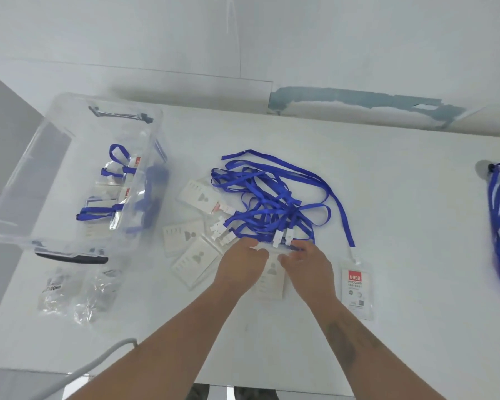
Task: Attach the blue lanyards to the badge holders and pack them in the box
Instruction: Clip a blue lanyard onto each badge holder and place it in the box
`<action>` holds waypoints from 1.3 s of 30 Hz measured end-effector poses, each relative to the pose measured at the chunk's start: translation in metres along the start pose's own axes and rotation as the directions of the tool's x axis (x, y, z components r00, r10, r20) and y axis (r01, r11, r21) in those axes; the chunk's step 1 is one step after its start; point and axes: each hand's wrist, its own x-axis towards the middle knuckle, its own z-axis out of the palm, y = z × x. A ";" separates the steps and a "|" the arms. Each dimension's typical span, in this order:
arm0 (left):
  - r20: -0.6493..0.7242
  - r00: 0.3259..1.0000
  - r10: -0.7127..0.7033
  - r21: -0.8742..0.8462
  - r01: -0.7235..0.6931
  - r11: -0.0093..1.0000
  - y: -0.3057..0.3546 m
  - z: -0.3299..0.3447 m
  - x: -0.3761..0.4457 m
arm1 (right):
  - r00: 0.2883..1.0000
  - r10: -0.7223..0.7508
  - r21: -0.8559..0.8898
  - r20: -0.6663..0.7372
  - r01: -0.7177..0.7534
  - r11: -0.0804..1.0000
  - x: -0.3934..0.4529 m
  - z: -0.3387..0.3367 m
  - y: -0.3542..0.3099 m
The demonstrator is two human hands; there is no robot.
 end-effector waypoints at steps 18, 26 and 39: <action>0.124 0.977 0.173 -0.251 -0.138 0.958 0.019 -0.038 0.000 | 0.949 0.117 0.647 0.294 -0.288 0.706 -0.008 -0.049 -0.018; 0.179 0.970 0.168 -0.537 -0.047 0.842 0.055 -0.072 -0.009 | 0.999 -0.009 0.608 -0.037 0.030 0.793 -0.012 -0.076 -0.038; 0.058 0.954 0.295 -0.562 -0.213 0.799 0.095 -0.074 -0.020 | 0.860 -0.464 0.044 0.213 0.466 0.884 -0.048 -0.054 -0.084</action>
